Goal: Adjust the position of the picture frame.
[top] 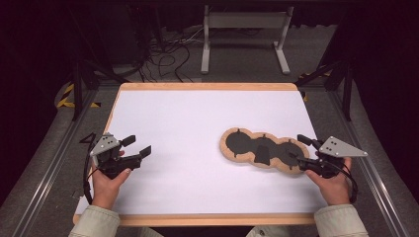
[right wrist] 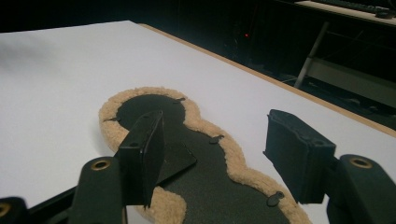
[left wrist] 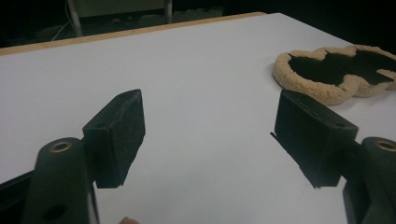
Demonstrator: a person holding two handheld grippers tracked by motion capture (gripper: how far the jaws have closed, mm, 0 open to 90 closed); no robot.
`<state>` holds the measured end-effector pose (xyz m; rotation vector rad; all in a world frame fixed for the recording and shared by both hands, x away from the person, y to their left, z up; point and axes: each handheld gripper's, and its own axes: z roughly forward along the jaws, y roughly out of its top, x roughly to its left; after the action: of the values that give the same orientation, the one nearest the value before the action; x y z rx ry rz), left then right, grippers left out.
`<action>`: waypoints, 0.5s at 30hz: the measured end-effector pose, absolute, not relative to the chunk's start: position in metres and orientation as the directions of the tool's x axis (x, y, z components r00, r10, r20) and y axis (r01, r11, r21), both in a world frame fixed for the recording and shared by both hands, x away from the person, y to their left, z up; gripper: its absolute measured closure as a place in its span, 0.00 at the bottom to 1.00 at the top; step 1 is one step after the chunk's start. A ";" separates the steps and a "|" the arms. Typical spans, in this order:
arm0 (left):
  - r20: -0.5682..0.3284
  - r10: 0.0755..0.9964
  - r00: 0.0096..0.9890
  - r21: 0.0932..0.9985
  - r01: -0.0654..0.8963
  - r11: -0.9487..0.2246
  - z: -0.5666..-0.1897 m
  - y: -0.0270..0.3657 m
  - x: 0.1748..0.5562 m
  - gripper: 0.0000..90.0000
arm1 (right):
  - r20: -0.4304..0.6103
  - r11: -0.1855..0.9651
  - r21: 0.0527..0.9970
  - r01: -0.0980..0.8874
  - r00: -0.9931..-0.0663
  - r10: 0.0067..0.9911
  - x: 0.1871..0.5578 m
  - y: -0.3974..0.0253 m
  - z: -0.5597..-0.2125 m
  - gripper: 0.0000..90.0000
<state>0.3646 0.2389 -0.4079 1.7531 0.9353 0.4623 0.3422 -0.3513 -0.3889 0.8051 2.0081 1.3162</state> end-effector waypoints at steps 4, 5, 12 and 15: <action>-0.125 0.771 0.625 0.916 0.372 -0.153 -0.408 0.237 0.366 0.28 | -0.160 0.327 0.932 0.155 -0.634 0.757 0.341 -0.353 -0.389 0.42; -0.126 0.772 0.623 0.916 0.371 -0.150 -0.408 0.236 0.366 0.28 | -0.161 0.326 0.933 0.153 -0.633 0.757 0.341 -0.353 -0.388 0.42; -0.127 0.772 0.623 0.916 0.373 -0.150 -0.408 0.236 0.367 0.28 | -0.163 0.329 0.930 0.161 -0.623 0.765 0.340 -0.354 -0.389 0.42; -0.128 0.770 0.625 0.918 0.369 -0.148 -0.407 0.235 0.368 0.28 | -0.164 0.326 0.933 0.155 -0.621 0.766 0.339 -0.355 -0.388 0.42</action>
<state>0.3679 0.2353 -0.4075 1.7539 0.9297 0.4567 0.3389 -0.3551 -0.3883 0.8081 1.9895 1.3035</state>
